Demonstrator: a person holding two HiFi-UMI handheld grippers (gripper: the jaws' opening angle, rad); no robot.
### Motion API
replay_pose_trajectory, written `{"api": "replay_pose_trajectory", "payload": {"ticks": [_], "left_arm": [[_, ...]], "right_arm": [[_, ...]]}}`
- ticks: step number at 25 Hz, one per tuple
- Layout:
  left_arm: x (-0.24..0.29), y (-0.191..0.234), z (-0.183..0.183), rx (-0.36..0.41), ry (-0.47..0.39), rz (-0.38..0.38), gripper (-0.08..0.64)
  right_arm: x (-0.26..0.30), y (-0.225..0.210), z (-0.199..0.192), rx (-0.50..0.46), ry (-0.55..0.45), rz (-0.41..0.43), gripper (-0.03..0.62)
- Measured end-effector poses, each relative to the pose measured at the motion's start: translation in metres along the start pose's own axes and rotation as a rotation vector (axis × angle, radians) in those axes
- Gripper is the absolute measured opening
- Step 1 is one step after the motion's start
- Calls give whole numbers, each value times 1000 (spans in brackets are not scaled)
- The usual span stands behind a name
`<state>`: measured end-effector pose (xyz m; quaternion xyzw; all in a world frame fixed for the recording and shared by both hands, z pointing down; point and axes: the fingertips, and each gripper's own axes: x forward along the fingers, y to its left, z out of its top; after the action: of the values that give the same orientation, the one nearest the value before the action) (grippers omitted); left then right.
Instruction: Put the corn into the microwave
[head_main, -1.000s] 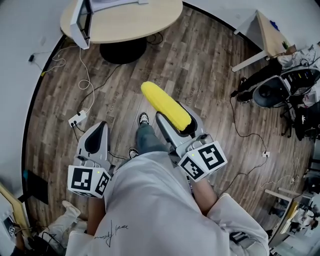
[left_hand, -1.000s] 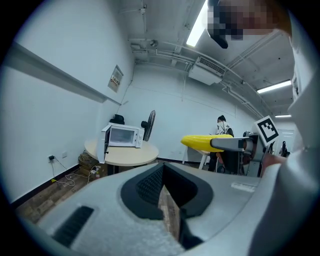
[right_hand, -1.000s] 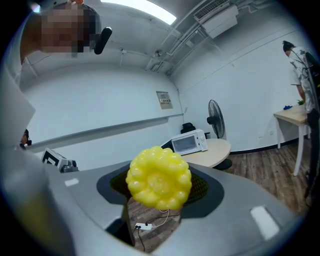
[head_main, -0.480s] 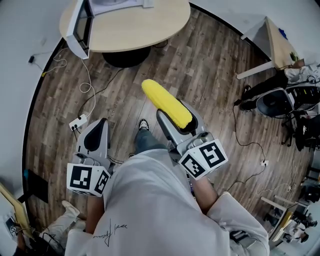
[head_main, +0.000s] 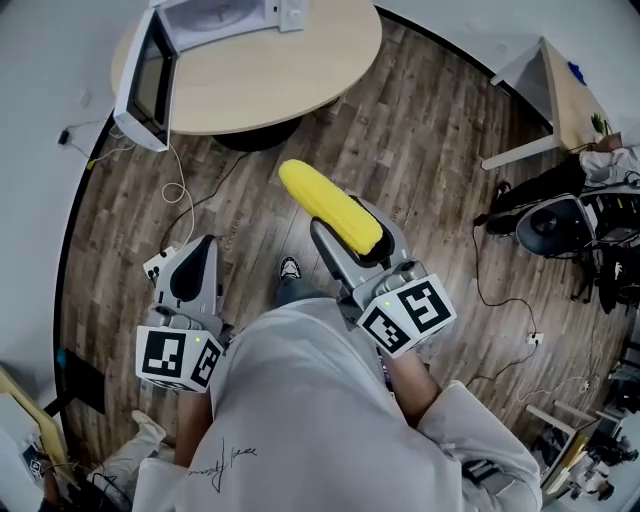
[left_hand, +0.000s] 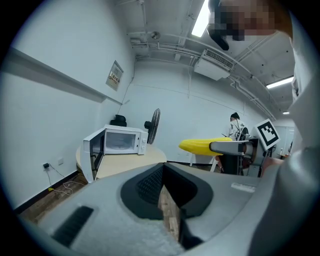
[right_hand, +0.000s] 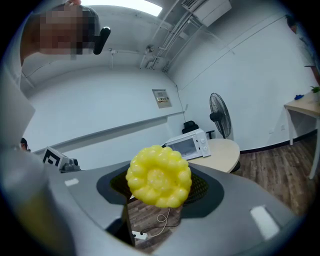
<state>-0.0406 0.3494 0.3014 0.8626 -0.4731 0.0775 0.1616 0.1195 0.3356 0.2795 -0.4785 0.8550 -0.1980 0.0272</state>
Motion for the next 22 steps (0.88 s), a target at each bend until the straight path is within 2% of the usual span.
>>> {"api": "replay_pose_trajectory", "payload": {"ticks": [13,22], "left_arm": [[73,-22,10,-5,-13,-57,-8],[98,-1,25,-29,-23,-24,-8]], "right_arm": [[9,-53,15,-20,-6,-32,260],[44,-71,31,-35,6,-20,259]]}}
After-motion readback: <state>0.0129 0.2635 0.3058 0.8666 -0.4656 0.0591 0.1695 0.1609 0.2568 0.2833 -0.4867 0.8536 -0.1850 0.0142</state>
